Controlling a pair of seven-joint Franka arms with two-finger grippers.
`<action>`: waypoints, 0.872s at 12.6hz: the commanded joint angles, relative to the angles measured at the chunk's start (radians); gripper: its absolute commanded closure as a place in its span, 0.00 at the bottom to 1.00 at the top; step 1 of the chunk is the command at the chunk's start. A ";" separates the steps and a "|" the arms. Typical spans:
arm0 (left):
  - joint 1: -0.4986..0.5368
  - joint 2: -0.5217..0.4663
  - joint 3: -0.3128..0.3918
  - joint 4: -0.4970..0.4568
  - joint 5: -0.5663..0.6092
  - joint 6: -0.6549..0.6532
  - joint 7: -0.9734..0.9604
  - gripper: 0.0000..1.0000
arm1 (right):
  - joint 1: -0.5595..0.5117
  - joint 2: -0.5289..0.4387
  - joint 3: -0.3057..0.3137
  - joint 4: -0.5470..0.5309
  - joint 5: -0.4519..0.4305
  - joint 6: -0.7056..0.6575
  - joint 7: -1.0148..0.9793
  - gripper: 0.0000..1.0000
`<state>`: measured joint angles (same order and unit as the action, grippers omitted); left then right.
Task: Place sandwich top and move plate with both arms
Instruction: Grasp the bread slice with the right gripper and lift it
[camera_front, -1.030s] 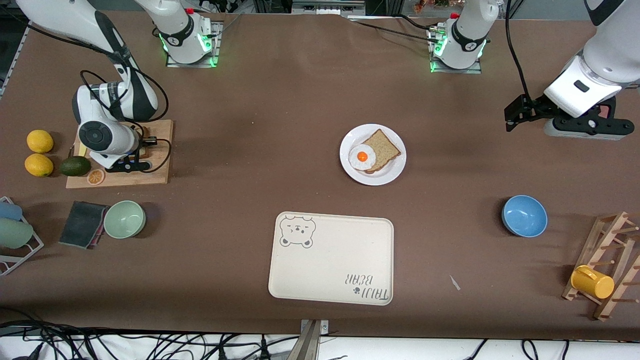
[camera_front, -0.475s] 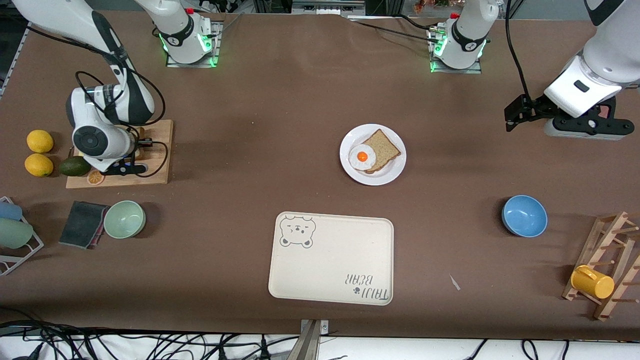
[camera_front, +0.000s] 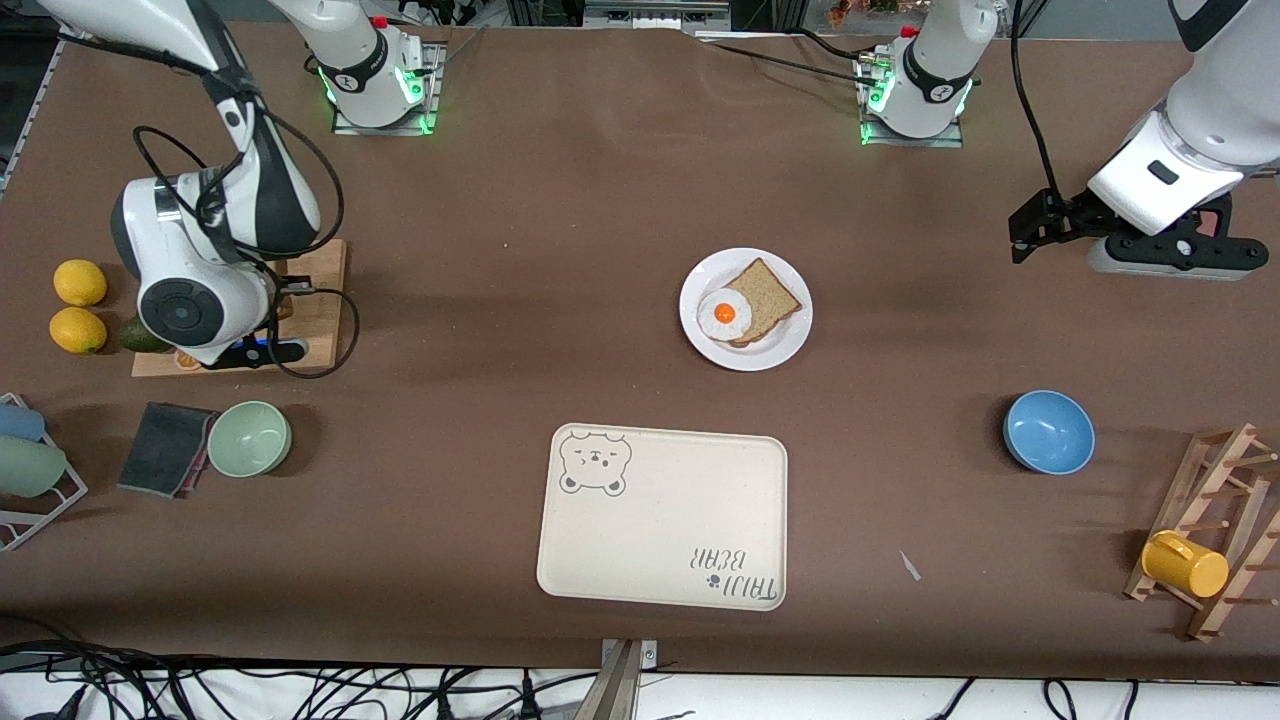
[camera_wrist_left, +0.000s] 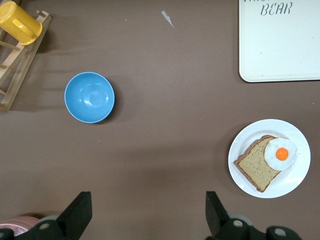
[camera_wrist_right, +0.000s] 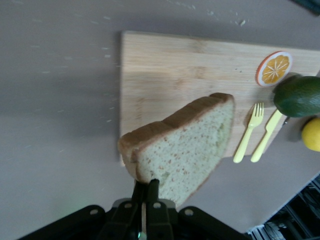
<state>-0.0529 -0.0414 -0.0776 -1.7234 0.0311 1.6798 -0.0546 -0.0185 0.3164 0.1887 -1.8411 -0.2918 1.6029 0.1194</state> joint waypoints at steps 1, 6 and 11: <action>-0.001 -0.002 -0.002 0.007 0.027 -0.012 -0.011 0.00 | 0.110 0.020 0.049 0.164 0.058 -0.126 0.083 1.00; -0.001 -0.002 -0.002 0.007 0.027 -0.012 -0.011 0.00 | 0.424 0.139 0.049 0.368 0.229 -0.121 0.391 1.00; -0.001 -0.002 -0.002 0.007 0.027 -0.012 -0.011 0.00 | 0.664 0.340 0.054 0.600 0.298 0.073 0.695 1.00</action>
<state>-0.0524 -0.0414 -0.0776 -1.7233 0.0311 1.6796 -0.0546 0.5974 0.5632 0.2481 -1.3570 -0.0292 1.6313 0.7307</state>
